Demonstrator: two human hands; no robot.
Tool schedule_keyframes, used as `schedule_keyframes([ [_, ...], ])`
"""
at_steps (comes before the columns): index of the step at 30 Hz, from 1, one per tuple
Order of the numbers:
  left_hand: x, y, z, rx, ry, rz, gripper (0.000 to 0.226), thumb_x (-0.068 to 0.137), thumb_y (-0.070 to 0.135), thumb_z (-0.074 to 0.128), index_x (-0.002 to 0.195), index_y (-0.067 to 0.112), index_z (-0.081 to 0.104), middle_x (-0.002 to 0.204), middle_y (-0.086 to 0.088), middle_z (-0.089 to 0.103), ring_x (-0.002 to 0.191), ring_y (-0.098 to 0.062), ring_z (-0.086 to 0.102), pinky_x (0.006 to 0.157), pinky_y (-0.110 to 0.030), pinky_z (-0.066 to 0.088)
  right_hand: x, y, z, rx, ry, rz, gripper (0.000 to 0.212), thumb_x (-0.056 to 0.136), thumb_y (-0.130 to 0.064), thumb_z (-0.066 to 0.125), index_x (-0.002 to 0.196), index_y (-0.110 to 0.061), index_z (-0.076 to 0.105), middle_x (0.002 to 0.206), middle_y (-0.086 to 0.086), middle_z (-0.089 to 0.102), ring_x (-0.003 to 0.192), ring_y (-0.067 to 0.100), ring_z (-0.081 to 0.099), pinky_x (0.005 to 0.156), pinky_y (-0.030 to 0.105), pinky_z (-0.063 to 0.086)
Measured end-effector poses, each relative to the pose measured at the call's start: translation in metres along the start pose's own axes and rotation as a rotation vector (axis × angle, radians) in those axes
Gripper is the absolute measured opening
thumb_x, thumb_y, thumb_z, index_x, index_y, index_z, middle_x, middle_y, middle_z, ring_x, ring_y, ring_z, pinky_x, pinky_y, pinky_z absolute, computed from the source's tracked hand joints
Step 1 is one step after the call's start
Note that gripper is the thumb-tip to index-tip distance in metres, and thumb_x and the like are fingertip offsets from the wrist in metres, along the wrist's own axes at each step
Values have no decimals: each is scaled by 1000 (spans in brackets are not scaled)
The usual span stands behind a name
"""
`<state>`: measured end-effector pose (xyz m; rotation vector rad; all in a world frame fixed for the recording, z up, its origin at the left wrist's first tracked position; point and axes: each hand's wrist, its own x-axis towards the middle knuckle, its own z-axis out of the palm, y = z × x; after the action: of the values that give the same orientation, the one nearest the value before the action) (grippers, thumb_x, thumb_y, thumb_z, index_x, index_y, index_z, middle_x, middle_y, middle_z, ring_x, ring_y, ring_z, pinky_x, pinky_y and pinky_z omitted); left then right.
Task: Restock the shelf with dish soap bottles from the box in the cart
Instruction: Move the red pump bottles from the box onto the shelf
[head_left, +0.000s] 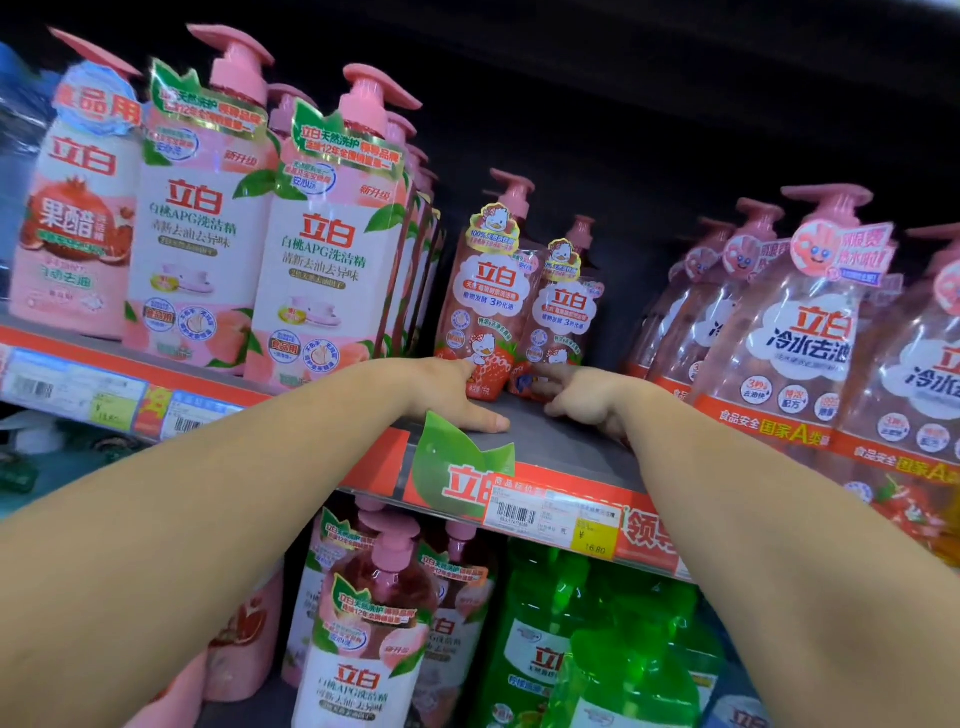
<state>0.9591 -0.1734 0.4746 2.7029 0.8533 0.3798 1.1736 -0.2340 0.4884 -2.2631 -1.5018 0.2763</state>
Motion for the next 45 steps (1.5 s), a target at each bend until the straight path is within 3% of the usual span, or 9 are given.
schedule_keyframes([
  [8, -5, 1, -2, -14, -17, -7, 101, 85, 64, 56, 156, 11, 6, 160, -7, 24, 144, -22, 31, 116, -27, 27, -16, -5, 6, 6, 24, -40, 80, 79, -4, 56, 150, -30, 31, 150, 1, 43, 138, 21, 41, 115, 38, 33],
  [11, -7, 2, -4, -17, -32, 0, 102, 84, 65, 57, 155, 10, 9, 160, -8, 24, 144, -23, 31, 116, -31, 28, -43, -17, 7, 176, 23, -64, 67, 90, 1, 59, 149, -17, 33, 150, 6, 42, 139, 19, 39, 112, 35, 37],
  [15, -8, 1, -8, -42, -17, 27, 99, 81, 62, 64, 153, 9, 22, 157, -8, 30, 140, -24, 36, 114, -34, 32, -78, -32, 10, 259, 94, -112, 49, 89, -5, 65, 136, -14, 53, 135, 7, 57, 120, 14, 56, 92, 23, 50],
  [19, -28, 8, -14, -174, 37, 73, 79, 83, 44, 72, 146, 9, 39, 146, -8, 47, 128, -23, 49, 105, -28, 40, -109, -48, 16, 194, 244, -156, 33, 85, -9, 71, 117, -18, 66, 111, 1, 67, 107, 14, 62, 98, 30, 49],
  [23, -71, 17, -24, -241, 255, 149, 47, 87, 32, 70, 127, 9, 61, 126, -9, 62, 116, -23, 58, 100, -31, 45, -141, -82, 17, 80, 447, -204, 28, 86, -10, 70, 115, -10, 69, 107, 5, 71, 100, 18, 65, 95, 30, 49],
  [28, -158, -3, -13, -191, 670, 136, 29, 90, 26, 61, 113, 11, 69, 113, -7, 68, 109, -26, 60, 92, -31, 44, -176, -140, 51, -51, 576, -338, 31, 88, -19, 64, 118, -19, 67, 117, 0, 68, 103, 17, 61, 92, 27, 44],
  [32, -238, -62, 20, 38, 793, -73, 41, 81, 39, 54, 108, 12, 69, 108, -10, 67, 106, -33, 59, 90, -41, 47, -201, -198, 130, -54, 511, -525, 35, 87, -19, 62, 122, -18, 66, 123, 8, 64, 117, 27, 57, 98, 33, 41],
  [37, -358, -172, 49, 237, 610, -550, 48, 81, 51, 58, 118, 20, 65, 114, -6, 63, 110, -32, 58, 93, -39, 45, -223, -283, 257, 26, 195, -616, 41, 88, -21, 60, 129, -21, 62, 131, 7, 61, 124, 28, 53, 100, 32, 41],
  [45, -561, -322, 69, 265, 451, -985, 49, 85, 52, 57, 124, 23, 59, 129, -8, 56, 121, -32, 52, 96, -36, 43, -269, -449, 461, 79, -188, -773, 41, 88, -29, 64, 128, -17, 62, 123, 13, 64, 116, 29, 58, 91, 33, 44],
])
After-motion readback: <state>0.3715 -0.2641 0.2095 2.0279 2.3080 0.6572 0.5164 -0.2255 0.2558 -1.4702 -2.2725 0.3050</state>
